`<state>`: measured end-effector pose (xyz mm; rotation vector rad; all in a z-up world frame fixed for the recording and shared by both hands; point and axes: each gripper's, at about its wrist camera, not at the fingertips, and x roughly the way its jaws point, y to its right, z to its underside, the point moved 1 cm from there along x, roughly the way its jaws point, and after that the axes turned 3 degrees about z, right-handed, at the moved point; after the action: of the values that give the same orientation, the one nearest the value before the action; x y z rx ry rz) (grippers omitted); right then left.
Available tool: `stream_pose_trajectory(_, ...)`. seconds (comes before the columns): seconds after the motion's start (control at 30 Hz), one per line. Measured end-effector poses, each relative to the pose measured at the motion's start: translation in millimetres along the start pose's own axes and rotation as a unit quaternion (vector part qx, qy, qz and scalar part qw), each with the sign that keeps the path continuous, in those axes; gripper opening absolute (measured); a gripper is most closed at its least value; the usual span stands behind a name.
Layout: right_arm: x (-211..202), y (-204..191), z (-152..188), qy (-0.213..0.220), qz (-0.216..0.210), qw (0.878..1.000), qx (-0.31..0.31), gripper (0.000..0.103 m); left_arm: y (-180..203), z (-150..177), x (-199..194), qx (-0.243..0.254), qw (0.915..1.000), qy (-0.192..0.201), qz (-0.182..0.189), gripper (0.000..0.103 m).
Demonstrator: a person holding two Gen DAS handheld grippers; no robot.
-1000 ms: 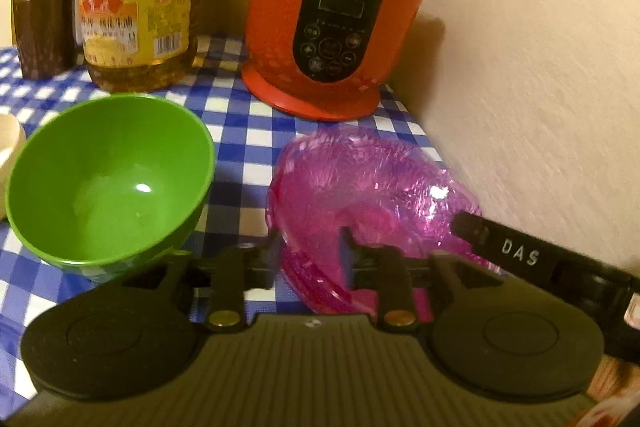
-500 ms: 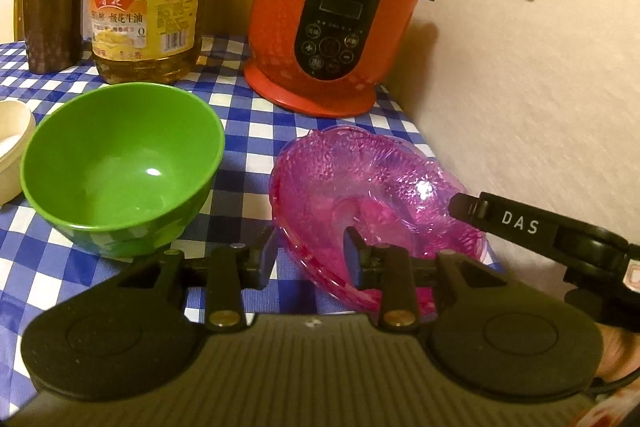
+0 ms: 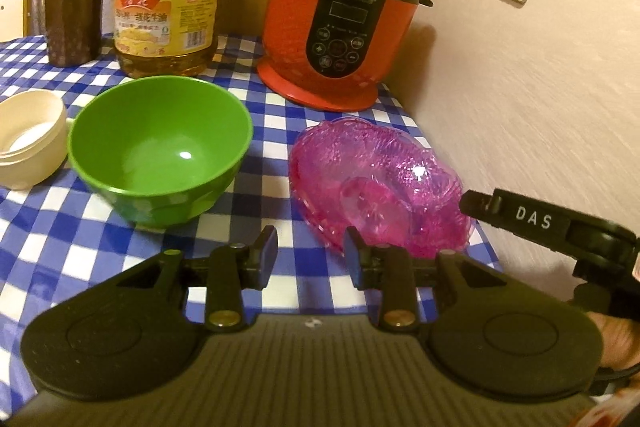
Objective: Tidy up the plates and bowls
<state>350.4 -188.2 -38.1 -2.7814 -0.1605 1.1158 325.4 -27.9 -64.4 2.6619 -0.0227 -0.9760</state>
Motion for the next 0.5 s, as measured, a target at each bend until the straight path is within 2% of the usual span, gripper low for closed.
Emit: stream_pose_trajectory(0.5, -70.7, -22.4, 28.4, -0.017, -0.009, 1.0, 0.011, 0.067, -25.6, 25.4, -61.5, -0.023, 0.9996, -0.009, -0.016, 0.035)
